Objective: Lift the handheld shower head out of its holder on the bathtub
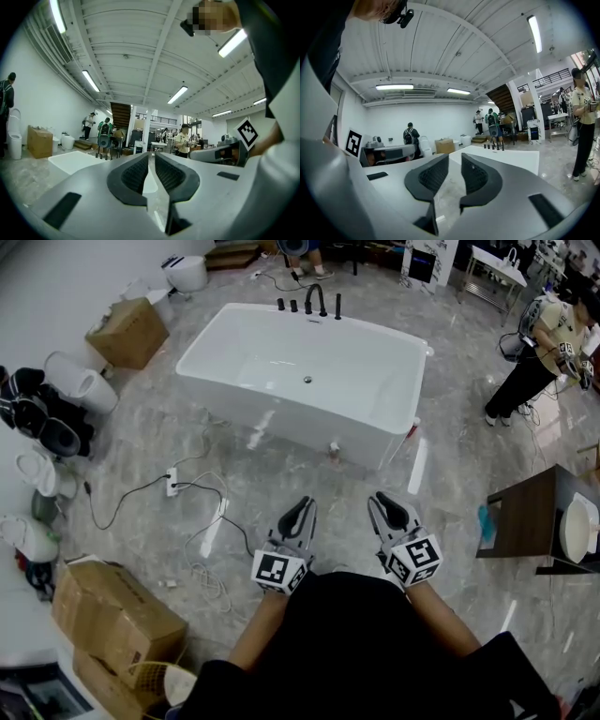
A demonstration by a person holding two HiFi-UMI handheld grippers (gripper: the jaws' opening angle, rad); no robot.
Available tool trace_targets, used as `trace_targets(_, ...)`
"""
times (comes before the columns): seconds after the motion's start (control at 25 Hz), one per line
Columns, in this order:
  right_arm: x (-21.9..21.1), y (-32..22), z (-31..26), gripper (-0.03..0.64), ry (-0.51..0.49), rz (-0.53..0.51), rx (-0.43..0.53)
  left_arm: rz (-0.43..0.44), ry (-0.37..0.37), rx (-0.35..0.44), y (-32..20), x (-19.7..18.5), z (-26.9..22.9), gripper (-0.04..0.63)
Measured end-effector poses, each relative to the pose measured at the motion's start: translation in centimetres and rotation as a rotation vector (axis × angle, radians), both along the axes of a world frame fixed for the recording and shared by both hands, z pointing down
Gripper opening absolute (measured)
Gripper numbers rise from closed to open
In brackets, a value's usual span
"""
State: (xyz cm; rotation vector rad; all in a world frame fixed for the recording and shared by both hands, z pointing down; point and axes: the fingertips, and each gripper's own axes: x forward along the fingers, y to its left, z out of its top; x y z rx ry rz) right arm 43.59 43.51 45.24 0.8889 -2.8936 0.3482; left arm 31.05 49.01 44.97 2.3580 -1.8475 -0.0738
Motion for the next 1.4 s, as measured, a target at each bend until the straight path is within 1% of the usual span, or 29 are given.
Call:
trace_targets(0.04,-0.1,0.1,-0.1,0.092,-0.01,0.002,0.0,0.0,0.006,-0.022,0.0,-0.2,0.5,0.05)
trace_targets(0.08,-0.3,0.2,-0.1,0.156,-0.014,0.003,0.0,-0.001,0.018,-0.043,-0.1,-0.5,1.1,0.118)
trace_targets(0.12,-0.5,0.3,0.0,0.18,-0.012,0.003,0.001,-0.005,0.031,-0.06,0.0,-0.8,1.6,0.164)
trace_targets(0.16,-0.6,0.5,0.1,0.193,-0.007,0.001,0.001,-0.012,0.042,-0.07,0.1,-1.0,1.9,0.186)
trace_targets(0.2,-0.8,0.7,0.3,0.195,-0.003,-0.001,-0.002,-0.018,0.052,-0.075,0.2,-1.3,2.2,0.194)
trace_targets(0.28,-1.1,0.9,0.6,0.198,0.002,-0.008,-0.012,-0.02,0.069,-0.084,0.4,-1.4,2.5,0.207)
trace_targets(0.36,-1.2,0.9,0.9,0.202,0.012,-0.018,-0.017,-0.023,0.072,-0.091,0.6,-1.6,2.7,0.217)
trace_targets(0.52,-1.6,0.7,1.3,0.202,0.031,-0.048,-0.024,-0.074,0.054,-0.092,1.1,-2.7,2.8,0.239)
trace_targets(0.6,-1.8,0.5,1.6,0.202,0.034,-0.066,-0.044,-0.099,0.052,-0.099,1.5,-3.2,2.9,0.245)
trace_targets(0.72,-2.0,0.0,2.2,0.202,0.029,-0.076,-0.067,-0.117,0.049,-0.107,2.2,-3.6,2.9,0.246)
trace_targets(0.84,-2.7,-0.4,2.4,0.202,0.024,-0.083,-0.077,-0.137,0.029,-0.123,3.0,-4.6,3.0,0.247)
trace_targets(0.92,-3.3,-0.5,2.7,0.202,0.027,-0.094,-0.086,-0.147,0.012,-0.13,3.0,-5.6,2.8,0.249)
trace_targets(1.08,-5.0,-0.3,3.4,0.202,0.042,-0.128,-0.1,-0.19,-0.003,-0.114,3.1,-8.4,1.9,0.249)
trace_targets(1.24,-7.3,-0.7,4.1,0.202,0.058,-0.143,-0.105,-0.237,0.01,-0.122,3.0,-11.8,2.6,0.249)
trace_targets(1.4,-9.9,-2.5,4.7,0.202,0.07,-0.134,-0.114,-0.237,0.025,-0.124,1.2,-14.8,3.3,0.25)
